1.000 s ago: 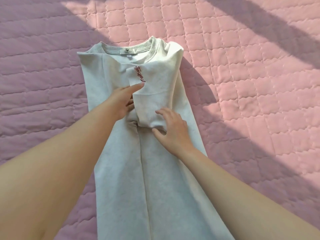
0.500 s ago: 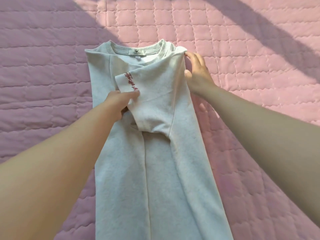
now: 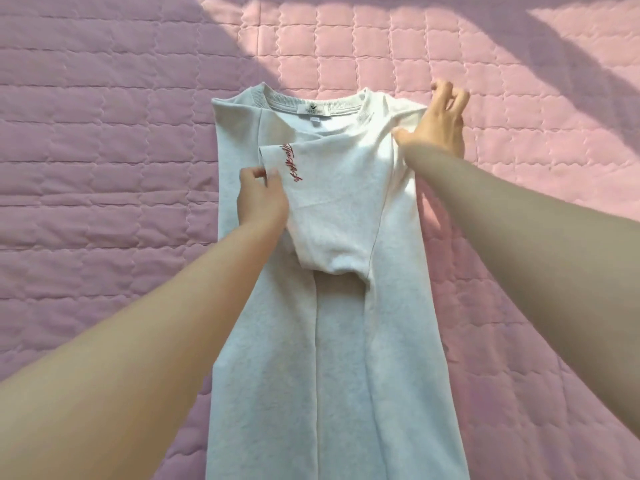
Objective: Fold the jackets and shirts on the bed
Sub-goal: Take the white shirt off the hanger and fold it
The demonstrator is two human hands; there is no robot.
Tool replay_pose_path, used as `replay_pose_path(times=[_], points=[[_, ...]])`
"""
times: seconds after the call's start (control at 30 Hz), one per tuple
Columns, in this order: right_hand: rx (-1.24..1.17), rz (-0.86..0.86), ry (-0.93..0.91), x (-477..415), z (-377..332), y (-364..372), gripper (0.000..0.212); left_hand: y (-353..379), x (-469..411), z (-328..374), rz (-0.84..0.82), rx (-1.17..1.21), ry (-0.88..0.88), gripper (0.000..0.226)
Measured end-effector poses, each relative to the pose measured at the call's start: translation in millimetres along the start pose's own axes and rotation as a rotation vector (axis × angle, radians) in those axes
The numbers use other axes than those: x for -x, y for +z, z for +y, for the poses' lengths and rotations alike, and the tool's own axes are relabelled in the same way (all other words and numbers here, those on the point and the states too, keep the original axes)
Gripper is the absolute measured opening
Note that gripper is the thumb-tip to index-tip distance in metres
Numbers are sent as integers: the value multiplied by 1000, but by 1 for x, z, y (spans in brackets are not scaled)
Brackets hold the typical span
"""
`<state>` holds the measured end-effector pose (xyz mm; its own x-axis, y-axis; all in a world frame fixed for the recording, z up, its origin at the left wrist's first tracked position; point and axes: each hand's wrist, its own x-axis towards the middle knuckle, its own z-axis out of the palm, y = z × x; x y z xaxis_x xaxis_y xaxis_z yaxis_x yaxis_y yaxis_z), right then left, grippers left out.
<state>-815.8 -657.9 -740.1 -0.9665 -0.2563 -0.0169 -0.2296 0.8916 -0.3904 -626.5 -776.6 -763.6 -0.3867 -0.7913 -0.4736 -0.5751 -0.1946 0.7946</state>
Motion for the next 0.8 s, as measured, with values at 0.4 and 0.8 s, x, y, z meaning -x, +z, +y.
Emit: replay_pose_path(times=[0.4,0.8], points=[[151,-366,-432,174,75,53,59,-7,16,-36,-126,-253,65,60],[206,-433,-265,351,126,9,61,-19,145,-88,-118,-326,135,50]])
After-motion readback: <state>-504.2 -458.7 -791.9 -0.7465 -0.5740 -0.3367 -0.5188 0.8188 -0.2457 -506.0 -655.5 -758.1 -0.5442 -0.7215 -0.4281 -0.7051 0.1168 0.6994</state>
